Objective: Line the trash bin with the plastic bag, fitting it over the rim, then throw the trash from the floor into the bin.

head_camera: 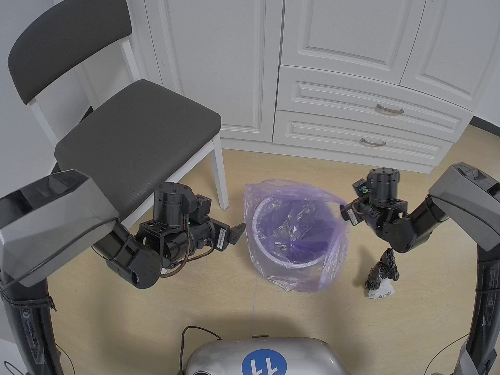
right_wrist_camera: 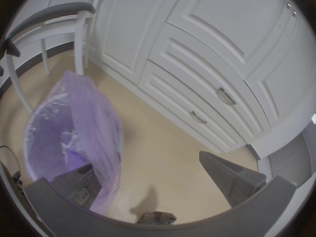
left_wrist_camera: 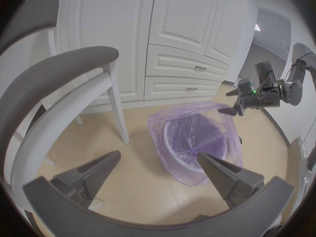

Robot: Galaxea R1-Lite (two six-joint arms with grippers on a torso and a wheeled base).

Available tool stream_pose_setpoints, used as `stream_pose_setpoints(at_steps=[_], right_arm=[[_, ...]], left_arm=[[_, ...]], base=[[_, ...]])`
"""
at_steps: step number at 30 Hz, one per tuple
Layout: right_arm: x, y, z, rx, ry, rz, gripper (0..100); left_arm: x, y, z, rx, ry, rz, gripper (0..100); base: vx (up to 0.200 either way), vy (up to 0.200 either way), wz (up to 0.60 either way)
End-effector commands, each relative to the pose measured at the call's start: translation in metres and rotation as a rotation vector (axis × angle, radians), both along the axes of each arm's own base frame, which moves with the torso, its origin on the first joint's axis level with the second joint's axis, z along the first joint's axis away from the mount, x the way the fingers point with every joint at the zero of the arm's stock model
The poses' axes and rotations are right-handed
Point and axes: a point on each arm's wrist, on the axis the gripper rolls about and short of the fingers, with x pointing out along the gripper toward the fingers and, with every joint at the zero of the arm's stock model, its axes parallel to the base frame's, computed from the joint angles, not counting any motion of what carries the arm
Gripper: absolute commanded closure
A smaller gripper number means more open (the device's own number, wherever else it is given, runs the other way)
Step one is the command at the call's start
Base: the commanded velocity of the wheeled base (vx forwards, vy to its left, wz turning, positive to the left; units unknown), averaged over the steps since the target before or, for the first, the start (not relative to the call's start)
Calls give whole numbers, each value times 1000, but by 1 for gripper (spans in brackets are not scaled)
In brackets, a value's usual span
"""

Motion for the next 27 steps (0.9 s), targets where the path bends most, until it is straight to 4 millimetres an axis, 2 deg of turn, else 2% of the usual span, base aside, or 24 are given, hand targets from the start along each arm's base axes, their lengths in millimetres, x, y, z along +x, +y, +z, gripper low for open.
stream_pose_setpoints(at_steps=[1, 4, 5, 9, 11, 14, 15, 16, 19, 20, 23, 27], right_arm=[[9, -49, -24, 7, -9, -72, 0], [18, -63, -33, 37, -34, -52, 0], [27, -73, -42, 43, -35, -56, 0], [50, -85, -74, 67, -35, -81, 0], [52, -85, -80, 76, -25, -75, 0], [60, -85, -104, 103, 9, -26, 0], [59, -85, -106, 104, 12, -25, 0], [62, -84, -117, 114, 26, -18, 0], [65, -80, -125, 124, 28, -14, 0], [72, -75, -142, 146, 27, -6, 0], [82, -71, -158, 165, 9, -3, 0], [88, -66, -162, 220, 29, -13, 0]], left_arm=[[6, 0, -5, 34, 1, 28, 0], [3, 6, 3, 33, -10, 54, 0], [3, 9, 5, 34, -16, 73, 0], [2, 9, 8, 45, -27, 119, 0], [2, 8, 8, 47, -28, 123, 0], [2, 6, 10, 44, -37, 123, 0], [2, 5, 10, 44, -38, 123, 0], [4, 5, 10, 43, -40, 124, 0], [5, 4, 10, 43, -41, 124, 0], [5, 4, 9, 43, -40, 123, 0], [4, 2, 9, 41, -44, 120, 0], [4, 0, 10, 41, -44, 114, 0]], base=[[0, 0, 0], [0, 0, 0], [0, 0, 0], [0, 0, 0], [0, 0, 0], [0, 0, 0], [0, 0, 0], [0, 0, 0], [0, 0, 0], [0, 0, 0], [0, 0, 0], [0, 0, 0]])
